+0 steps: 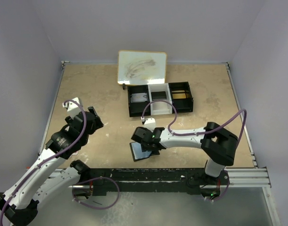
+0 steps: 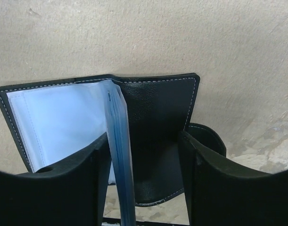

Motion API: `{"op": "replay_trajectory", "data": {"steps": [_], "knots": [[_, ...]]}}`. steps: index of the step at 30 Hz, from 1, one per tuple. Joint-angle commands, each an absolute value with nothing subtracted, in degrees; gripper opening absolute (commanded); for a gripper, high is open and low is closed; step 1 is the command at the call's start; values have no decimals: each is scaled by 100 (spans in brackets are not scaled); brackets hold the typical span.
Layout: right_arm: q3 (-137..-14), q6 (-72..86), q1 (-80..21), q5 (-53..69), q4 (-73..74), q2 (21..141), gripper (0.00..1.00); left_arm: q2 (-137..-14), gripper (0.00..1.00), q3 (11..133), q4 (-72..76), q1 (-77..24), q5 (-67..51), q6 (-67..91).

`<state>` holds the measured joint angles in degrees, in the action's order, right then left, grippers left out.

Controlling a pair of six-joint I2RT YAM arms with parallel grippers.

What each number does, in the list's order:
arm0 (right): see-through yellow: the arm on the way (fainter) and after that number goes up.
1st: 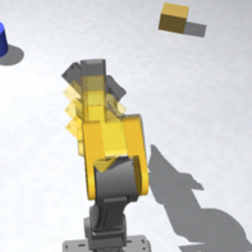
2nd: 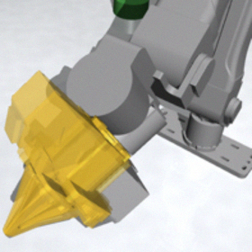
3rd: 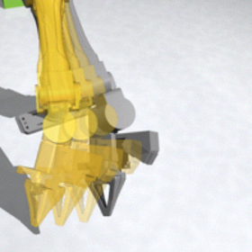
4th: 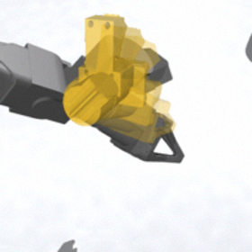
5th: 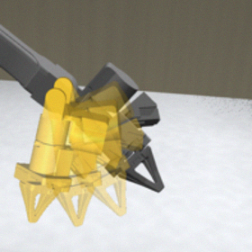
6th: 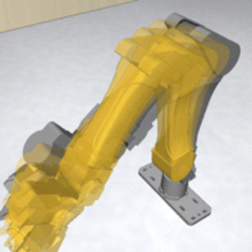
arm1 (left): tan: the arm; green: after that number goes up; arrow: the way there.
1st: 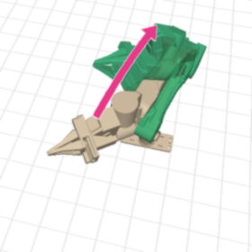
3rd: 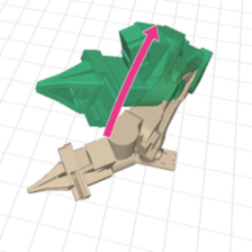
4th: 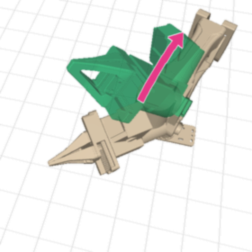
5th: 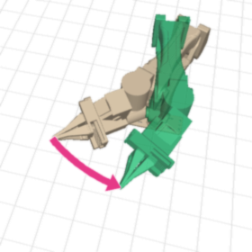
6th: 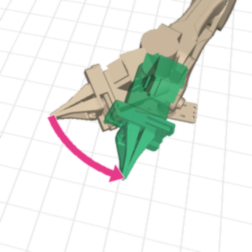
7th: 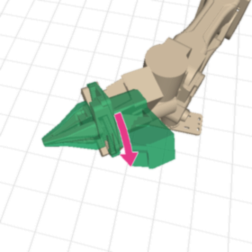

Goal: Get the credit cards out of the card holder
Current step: Reset both arms

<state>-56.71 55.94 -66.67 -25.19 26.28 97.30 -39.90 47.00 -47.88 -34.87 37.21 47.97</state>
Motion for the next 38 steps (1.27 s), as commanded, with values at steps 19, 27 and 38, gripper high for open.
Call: {"op": "replay_trajectory", "data": {"steps": [19, 27, 38], "knots": [[-5187, 3376, -4078, -1866, 1341, 6572, 100, -4882, 76, 5249, -4496, -3461, 4295, 4760], [-5260, 2190, -1971, -1579, 954, 5366, 100, -5679, 76, 6935, -5352, -3462, 5928, 4595], [-5377, 1223, -1951, -1802, 603, 3966, 100, -4926, 76, 7153, -5838, -3461, 6600, 4442]]}}
